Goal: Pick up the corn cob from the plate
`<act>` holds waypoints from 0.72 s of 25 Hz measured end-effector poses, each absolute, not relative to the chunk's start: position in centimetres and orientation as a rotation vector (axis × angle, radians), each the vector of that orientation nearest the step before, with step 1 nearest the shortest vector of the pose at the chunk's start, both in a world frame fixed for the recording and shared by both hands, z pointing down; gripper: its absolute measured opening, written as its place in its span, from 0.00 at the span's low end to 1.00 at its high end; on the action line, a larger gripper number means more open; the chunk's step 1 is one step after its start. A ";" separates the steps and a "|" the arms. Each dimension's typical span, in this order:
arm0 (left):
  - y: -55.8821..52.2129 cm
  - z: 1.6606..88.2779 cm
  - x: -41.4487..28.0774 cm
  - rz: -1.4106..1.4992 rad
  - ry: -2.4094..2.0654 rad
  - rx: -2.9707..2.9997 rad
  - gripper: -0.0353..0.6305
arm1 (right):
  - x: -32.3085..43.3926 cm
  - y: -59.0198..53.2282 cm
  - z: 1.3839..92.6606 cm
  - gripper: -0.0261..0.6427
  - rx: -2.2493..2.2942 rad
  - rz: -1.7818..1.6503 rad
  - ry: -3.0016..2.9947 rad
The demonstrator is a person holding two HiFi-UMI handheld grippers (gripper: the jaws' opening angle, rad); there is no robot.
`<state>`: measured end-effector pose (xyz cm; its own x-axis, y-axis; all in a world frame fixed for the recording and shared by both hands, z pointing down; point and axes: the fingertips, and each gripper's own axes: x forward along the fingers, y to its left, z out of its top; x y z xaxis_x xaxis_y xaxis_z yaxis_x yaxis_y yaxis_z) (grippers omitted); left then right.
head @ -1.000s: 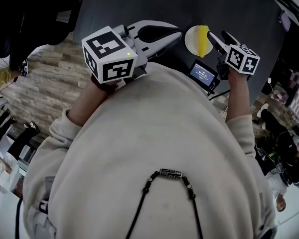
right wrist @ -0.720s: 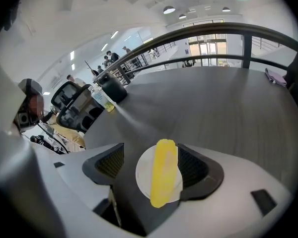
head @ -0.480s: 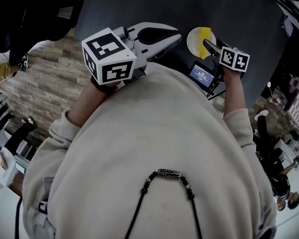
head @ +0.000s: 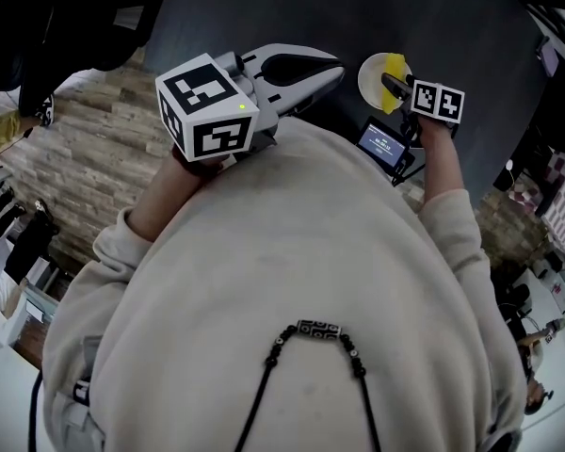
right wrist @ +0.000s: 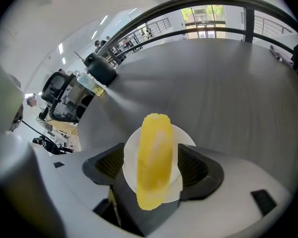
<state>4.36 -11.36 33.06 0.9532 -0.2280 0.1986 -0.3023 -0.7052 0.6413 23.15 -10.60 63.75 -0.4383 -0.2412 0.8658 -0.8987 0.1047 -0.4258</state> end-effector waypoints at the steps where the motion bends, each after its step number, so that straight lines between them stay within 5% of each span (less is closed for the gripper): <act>1: -11.3 33.0 4.4 0.135 -0.372 2.381 0.06 | 23.1 -10.6 64.1 0.52 1.110 1.363 -1.762; 14: -10.9 32.6 4.7 0.114 -0.354 2.362 0.06 | 23.8 -10.4 66.6 0.51 1.108 1.351 -1.654; 18: -10.8 32.6 4.9 0.111 -0.339 2.362 0.06 | 23.6 -10.4 66.7 0.44 1.098 1.366 -1.658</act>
